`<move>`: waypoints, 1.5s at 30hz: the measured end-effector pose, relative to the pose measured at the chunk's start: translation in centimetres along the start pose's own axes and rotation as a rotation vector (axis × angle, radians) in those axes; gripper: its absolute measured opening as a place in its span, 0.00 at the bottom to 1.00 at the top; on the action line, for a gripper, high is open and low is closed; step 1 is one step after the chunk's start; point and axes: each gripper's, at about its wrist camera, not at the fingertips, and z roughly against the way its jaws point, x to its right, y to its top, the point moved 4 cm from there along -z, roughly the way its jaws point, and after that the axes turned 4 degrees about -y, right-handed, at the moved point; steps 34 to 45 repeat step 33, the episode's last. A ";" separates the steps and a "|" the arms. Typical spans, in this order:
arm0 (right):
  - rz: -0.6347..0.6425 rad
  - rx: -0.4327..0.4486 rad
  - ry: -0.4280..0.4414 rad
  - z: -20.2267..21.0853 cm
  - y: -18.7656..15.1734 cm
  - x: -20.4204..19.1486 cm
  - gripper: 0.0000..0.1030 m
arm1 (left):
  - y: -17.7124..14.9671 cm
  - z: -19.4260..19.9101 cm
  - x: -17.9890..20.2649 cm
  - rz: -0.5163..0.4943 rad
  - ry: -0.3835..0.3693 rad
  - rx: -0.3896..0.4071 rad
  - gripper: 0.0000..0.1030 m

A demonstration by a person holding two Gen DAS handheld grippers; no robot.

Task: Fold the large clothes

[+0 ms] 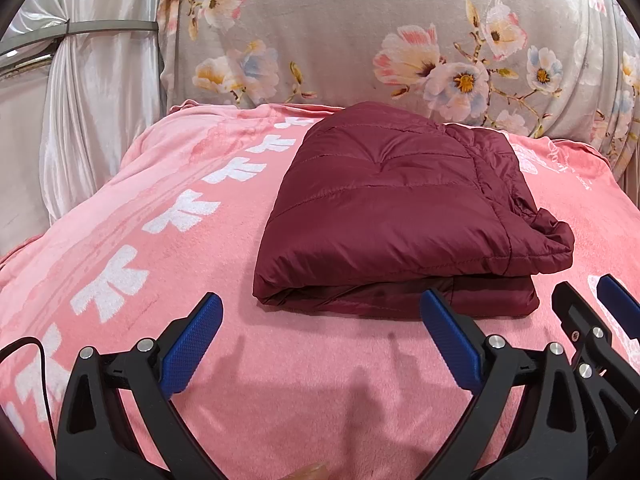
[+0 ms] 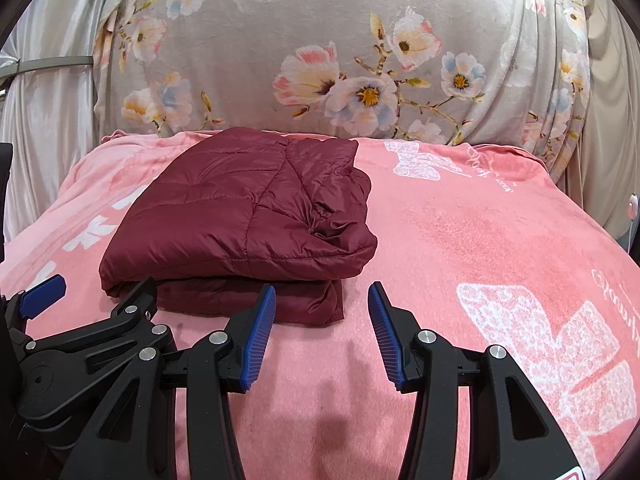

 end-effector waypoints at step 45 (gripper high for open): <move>0.004 0.001 -0.002 -0.1 -0.1 0.2 0.47 | 0.2 0.4 0.5 -0.014 0.005 0.013 0.87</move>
